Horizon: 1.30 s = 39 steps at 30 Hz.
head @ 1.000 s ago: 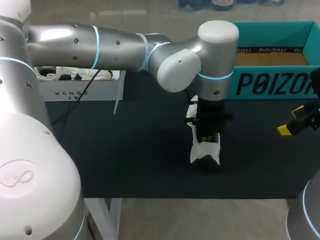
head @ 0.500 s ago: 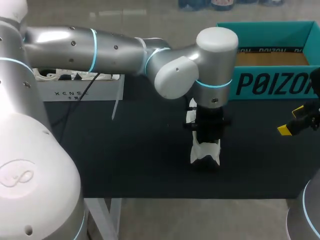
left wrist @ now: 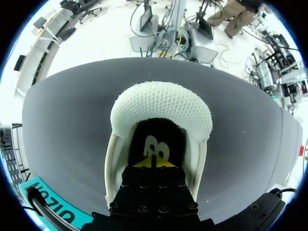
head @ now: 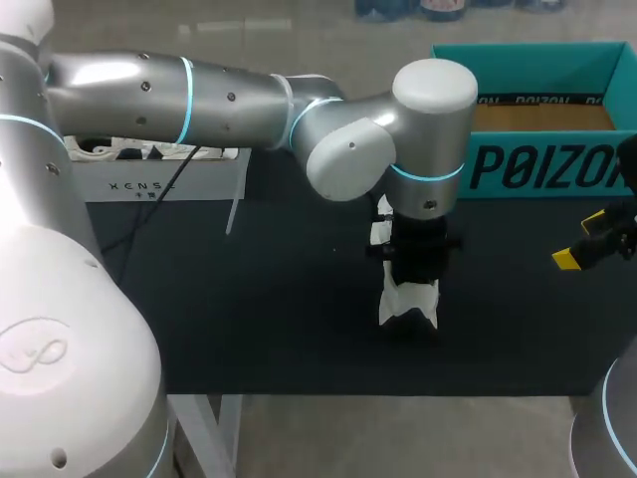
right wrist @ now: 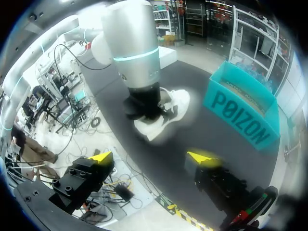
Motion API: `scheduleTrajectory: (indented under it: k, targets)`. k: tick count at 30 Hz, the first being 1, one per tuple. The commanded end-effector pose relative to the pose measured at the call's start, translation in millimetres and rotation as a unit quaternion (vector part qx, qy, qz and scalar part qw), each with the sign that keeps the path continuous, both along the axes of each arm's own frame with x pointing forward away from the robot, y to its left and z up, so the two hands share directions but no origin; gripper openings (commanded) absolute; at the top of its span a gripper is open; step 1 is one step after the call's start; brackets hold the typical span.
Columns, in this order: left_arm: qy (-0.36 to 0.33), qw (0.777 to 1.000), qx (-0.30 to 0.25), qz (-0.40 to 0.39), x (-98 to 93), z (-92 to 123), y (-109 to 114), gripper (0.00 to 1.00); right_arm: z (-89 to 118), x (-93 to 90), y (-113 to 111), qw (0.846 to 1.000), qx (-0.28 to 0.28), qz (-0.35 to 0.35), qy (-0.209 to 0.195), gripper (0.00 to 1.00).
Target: Take the shoe out of the shoebox, open the shoe tongue, remove and reinsert the insole, then place the shoe into the shoebox
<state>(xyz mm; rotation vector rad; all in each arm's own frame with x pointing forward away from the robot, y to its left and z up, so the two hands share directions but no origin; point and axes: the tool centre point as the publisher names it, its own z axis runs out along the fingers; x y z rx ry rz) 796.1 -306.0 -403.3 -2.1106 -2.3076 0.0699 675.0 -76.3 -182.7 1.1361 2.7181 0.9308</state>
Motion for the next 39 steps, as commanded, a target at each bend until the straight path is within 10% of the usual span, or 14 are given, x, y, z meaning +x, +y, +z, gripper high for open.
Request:
scheduleTrajectory:
  k: [1, 36, 37, 39]
  targets:
    - [-0.027, 1.000, -0.003, 0.001, -1.5, 21, 5, 0.00, -1, -5.1, 0, 1.000, 0.000, -0.003, -0.004, 1.00]
    - [-0.128, 0.990, -0.004, 0.064, 47.4, 35, 13, 0.00, -1, -5.1, 0, 1.000, 0.000, -0.003, -0.004, 1.00]
    - [-0.128, 0.990, -0.004, 0.064, 47.5, 34, 12, 0.02, -1, -5.1, 0, 1.000, 0.000, -0.003, -0.004, 1.00]
    - [-0.126, 0.990, -0.004, 0.064, 46.9, 33, 10, 0.36, -1, -5.1, 0, 1.000, 0.000, -0.003, -0.004, 1.00]
